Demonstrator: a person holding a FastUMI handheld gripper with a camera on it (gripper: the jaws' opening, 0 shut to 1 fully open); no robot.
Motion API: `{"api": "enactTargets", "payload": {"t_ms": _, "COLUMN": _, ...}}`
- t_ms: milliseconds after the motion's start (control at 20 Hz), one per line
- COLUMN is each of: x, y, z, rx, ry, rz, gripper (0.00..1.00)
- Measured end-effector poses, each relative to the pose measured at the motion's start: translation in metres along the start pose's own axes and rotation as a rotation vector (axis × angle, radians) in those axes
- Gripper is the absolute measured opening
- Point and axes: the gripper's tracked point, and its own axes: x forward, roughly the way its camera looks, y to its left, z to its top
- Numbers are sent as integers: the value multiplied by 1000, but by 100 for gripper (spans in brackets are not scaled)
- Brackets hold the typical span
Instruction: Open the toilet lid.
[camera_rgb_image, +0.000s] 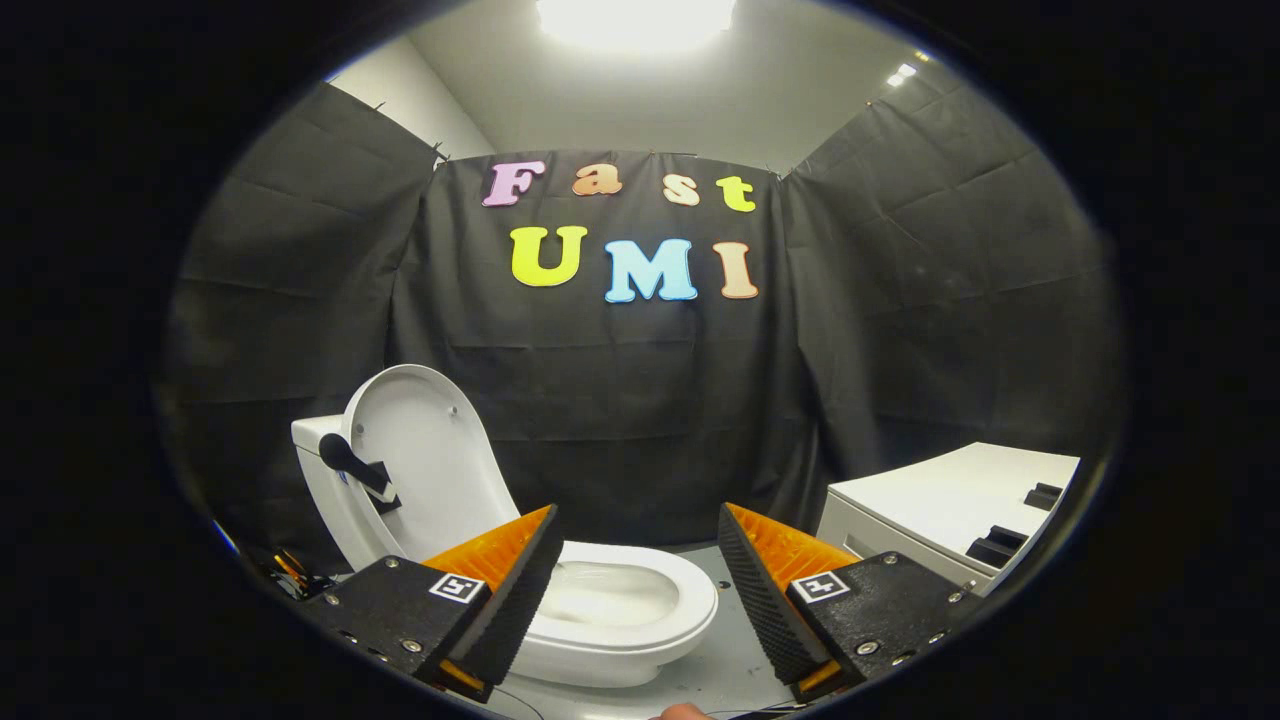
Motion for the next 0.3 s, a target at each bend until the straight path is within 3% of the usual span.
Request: {"api": "enactTargets", "payload": {"t_ms": 300, "x": 2, "y": -1, "z": 0, "rx": -6, "ry": 0, "rz": -3, "gripper": 95}}
